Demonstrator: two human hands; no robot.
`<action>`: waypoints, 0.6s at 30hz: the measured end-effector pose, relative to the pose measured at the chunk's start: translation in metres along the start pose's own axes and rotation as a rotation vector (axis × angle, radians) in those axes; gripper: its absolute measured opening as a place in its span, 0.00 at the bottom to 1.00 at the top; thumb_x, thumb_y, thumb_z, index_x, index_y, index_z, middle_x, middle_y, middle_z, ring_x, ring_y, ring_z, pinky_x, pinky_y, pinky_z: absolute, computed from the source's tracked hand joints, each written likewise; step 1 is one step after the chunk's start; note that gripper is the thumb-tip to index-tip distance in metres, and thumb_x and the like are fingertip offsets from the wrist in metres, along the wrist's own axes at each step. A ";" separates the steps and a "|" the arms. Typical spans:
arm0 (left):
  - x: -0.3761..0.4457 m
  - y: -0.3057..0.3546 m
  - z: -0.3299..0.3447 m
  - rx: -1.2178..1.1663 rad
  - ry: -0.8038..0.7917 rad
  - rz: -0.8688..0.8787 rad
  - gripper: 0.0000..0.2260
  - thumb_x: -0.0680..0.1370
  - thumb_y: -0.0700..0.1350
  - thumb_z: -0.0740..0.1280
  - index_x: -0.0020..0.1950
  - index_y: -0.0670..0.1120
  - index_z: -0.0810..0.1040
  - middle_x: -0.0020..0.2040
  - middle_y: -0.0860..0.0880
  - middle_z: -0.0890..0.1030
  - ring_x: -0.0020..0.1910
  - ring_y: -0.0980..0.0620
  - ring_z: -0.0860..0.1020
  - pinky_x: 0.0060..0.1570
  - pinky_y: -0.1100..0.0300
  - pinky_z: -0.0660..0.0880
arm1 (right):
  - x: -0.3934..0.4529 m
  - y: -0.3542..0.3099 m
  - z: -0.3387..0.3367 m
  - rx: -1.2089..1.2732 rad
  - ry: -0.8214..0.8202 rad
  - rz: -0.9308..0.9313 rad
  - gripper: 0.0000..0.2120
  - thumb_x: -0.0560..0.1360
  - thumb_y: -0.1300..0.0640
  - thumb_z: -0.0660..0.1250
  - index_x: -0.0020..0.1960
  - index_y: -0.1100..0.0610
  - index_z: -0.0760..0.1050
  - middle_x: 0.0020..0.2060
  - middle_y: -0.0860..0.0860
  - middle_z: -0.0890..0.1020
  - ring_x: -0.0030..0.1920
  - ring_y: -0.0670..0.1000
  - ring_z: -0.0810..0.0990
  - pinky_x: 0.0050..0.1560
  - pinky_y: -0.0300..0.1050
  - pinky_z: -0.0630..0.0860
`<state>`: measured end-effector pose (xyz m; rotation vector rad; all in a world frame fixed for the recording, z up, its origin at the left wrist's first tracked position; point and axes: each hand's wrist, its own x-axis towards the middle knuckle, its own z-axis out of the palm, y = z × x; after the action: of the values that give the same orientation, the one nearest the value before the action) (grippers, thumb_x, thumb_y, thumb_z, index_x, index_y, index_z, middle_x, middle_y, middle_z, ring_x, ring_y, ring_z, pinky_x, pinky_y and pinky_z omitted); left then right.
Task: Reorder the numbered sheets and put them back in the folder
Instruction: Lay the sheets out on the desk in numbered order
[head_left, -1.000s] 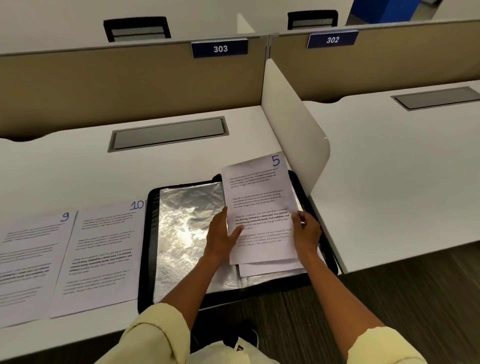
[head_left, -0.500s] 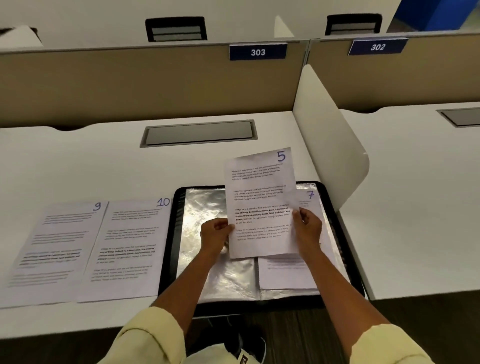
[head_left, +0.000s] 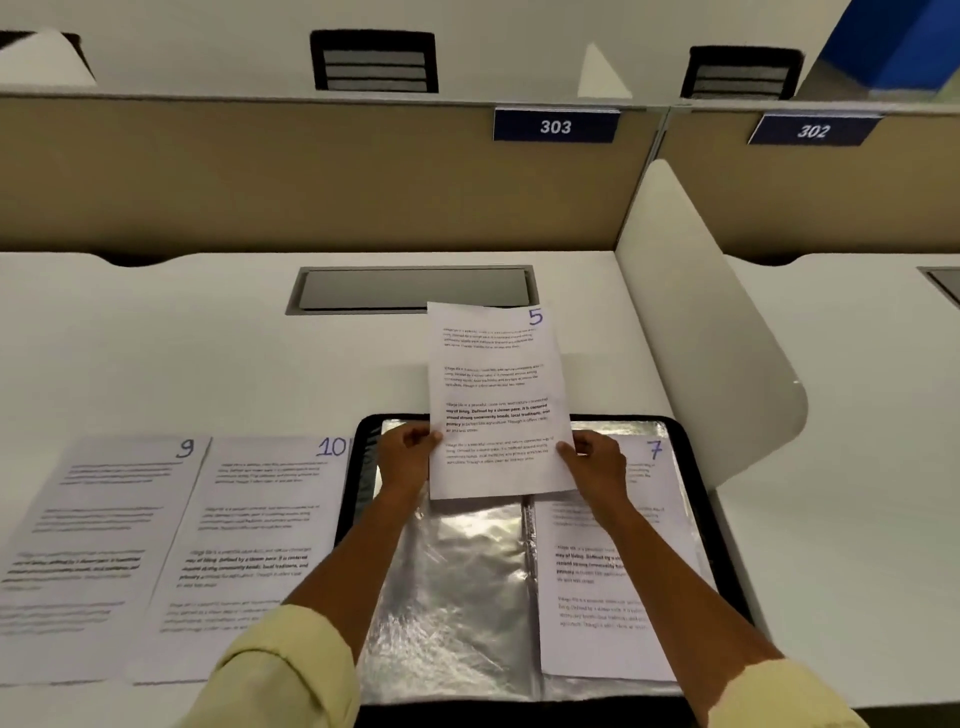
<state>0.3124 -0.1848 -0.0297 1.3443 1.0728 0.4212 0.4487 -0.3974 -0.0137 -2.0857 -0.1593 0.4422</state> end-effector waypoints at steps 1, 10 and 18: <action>0.009 0.003 0.002 0.000 0.000 0.006 0.04 0.73 0.38 0.75 0.47 0.45 0.84 0.46 0.44 0.86 0.46 0.43 0.84 0.50 0.41 0.81 | 0.008 -0.005 0.003 0.002 0.006 0.007 0.09 0.77 0.59 0.72 0.56 0.60 0.82 0.48 0.51 0.84 0.46 0.49 0.81 0.43 0.34 0.73; 0.094 0.032 0.004 0.084 0.014 0.012 0.11 0.74 0.38 0.74 0.54 0.49 0.84 0.47 0.47 0.86 0.48 0.45 0.84 0.55 0.44 0.80 | 0.071 -0.042 0.040 0.017 0.066 0.039 0.09 0.75 0.61 0.74 0.54 0.62 0.81 0.42 0.49 0.80 0.43 0.49 0.80 0.40 0.30 0.72; 0.141 0.054 0.012 0.136 0.089 0.087 0.14 0.76 0.35 0.71 0.61 0.42 0.81 0.48 0.45 0.84 0.47 0.49 0.81 0.59 0.53 0.78 | 0.119 -0.057 0.073 -0.007 0.088 0.002 0.09 0.75 0.60 0.74 0.53 0.62 0.79 0.41 0.50 0.80 0.42 0.49 0.78 0.46 0.35 0.76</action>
<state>0.4086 -0.0684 -0.0352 1.5084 1.1349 0.4832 0.5356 -0.2750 -0.0290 -2.1078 -0.1062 0.3506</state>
